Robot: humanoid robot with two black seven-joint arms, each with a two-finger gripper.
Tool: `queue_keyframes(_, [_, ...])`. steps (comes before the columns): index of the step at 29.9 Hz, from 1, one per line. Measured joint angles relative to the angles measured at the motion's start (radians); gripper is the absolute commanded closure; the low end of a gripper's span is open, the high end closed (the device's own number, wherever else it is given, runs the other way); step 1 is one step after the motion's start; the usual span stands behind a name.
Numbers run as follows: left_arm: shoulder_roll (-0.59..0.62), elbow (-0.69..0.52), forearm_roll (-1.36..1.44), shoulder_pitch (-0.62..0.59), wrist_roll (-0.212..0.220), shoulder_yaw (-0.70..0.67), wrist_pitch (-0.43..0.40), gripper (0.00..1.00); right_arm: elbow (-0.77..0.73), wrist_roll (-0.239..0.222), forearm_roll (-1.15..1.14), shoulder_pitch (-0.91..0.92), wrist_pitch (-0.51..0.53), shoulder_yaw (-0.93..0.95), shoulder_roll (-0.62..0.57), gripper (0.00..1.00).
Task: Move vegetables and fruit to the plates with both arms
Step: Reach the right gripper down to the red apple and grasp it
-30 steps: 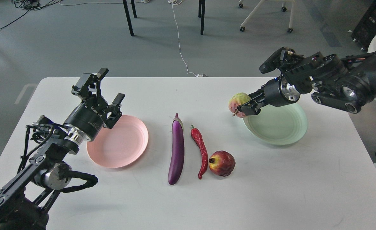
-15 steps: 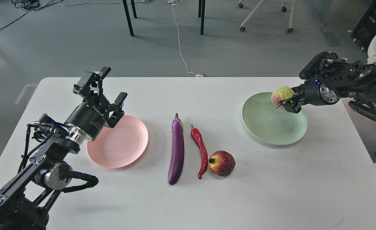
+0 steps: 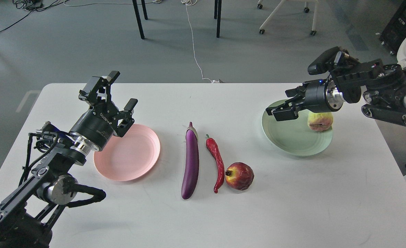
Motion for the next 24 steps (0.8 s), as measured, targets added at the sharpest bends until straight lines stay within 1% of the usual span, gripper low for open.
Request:
queue_keyframes(3, [0.0, 0.0, 0.0, 0.001, 0.0, 0.0, 0.0, 0.02, 0.12, 0.0, 0.042, 0.032, 0.002, -0.01, -0.001, 0.03])
queue_keyframes(5, [0.002, 0.0, 0.0, 0.002, 0.0, -0.001, 0.0, 0.02, 0.15, 0.0, 0.047, 0.036, 0.002, -0.033, 0.009, 0.03])
queue_keyframes(10, [0.002, 0.0, 0.0, 0.007, 0.0, -0.002, 0.0, 0.02, 0.16, 0.0, 0.054, 0.03, 0.002, -0.105, 0.064, 0.03])
queue_keyframes(24, [0.003, 0.0, 0.0, 0.008, -0.003, -0.004, -0.001, 0.02, 0.17, 0.0, 0.058, 0.022, 0.004, -0.177, 0.199, 0.04])
